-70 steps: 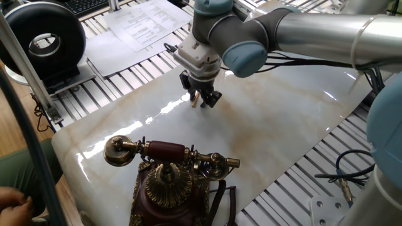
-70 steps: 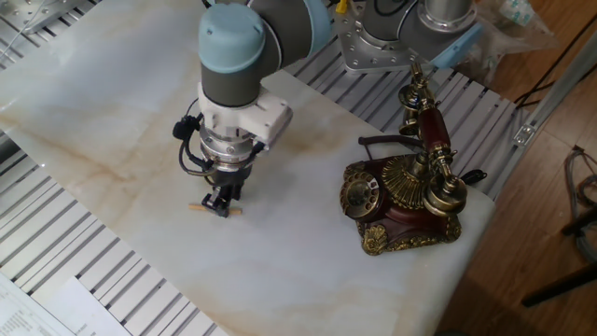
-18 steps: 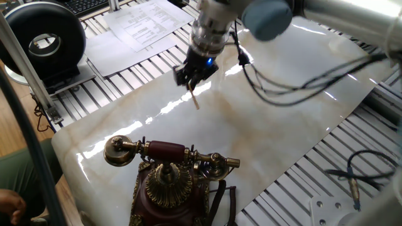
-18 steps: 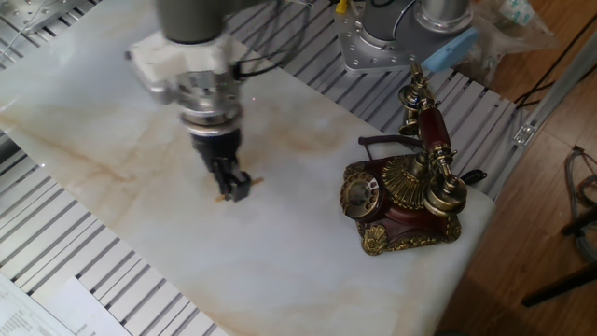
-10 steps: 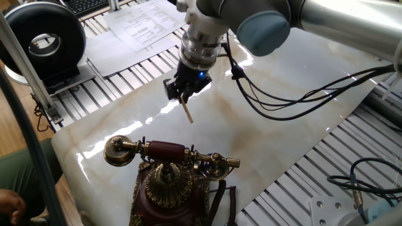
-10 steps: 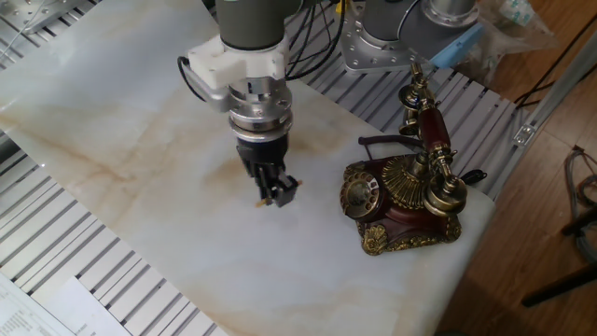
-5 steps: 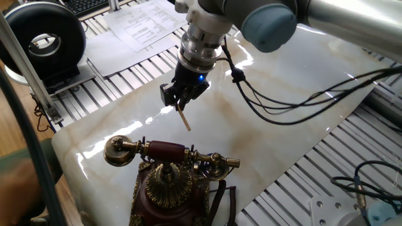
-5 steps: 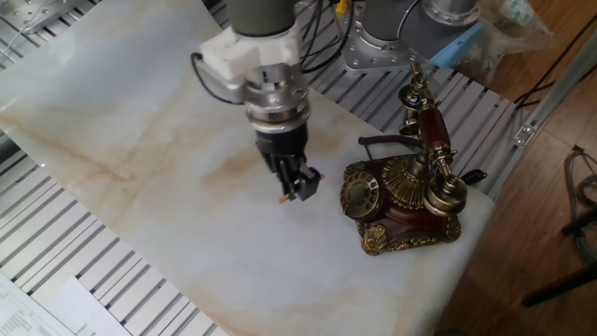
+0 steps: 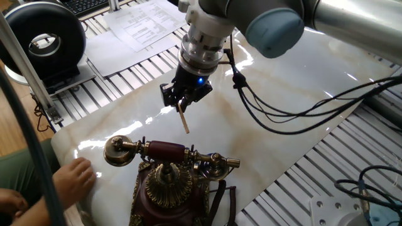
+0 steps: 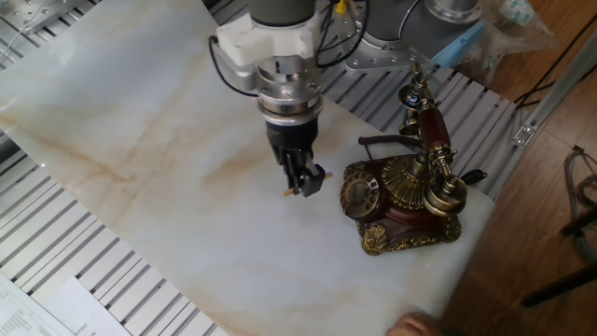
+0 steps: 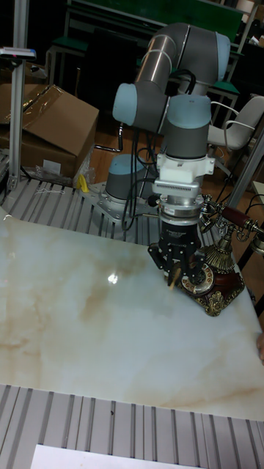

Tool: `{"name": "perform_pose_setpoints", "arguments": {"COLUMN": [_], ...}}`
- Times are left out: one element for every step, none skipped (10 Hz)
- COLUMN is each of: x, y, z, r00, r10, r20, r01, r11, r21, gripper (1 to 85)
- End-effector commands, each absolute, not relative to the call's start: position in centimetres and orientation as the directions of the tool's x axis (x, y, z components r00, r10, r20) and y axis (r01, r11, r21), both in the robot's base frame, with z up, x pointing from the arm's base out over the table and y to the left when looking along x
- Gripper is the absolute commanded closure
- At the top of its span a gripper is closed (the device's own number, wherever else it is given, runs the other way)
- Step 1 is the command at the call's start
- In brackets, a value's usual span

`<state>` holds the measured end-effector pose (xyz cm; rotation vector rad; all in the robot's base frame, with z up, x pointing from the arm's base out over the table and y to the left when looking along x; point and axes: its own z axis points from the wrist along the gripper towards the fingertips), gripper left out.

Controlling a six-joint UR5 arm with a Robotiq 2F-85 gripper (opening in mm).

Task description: Dial a number on an old rotary phone

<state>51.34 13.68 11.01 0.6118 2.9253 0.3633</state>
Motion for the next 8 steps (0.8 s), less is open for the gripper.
{"name": "perform_pose_setpoints", "arguments": {"x": [51.1, 50.9, 50.7, 50.6, 50.6, 50.7, 50.8, 50.9], "y": [14.3, 14.3, 14.1, 14.3, 14.7, 15.3, 15.7, 16.0], "z": [11.2, 11.3, 11.5, 11.8, 12.1, 12.5, 12.6, 12.6], "r00": [-0.869, -0.866, -0.864, -0.858, -0.851, -0.84, -0.837, -0.837], "r10": [0.488, 0.495, 0.499, 0.509, 0.522, 0.54, 0.545, 0.544], "r20": [-0.078, -0.075, -0.075, -0.069, -0.058, -0.045, -0.046, -0.05], "r01": [0.459, 0.467, 0.473, 0.484, 0.499, 0.517, 0.521, 0.521], "r11": [0.856, 0.853, 0.853, 0.846, 0.837, 0.823, 0.821, 0.822], "r21": [0.24, 0.233, 0.222, 0.223, 0.225, 0.234, 0.235, 0.23], "gripper": [84.7, 84.7, 84.7, 84.7, 84.7, 84.7, 84.7, 84.7]}}
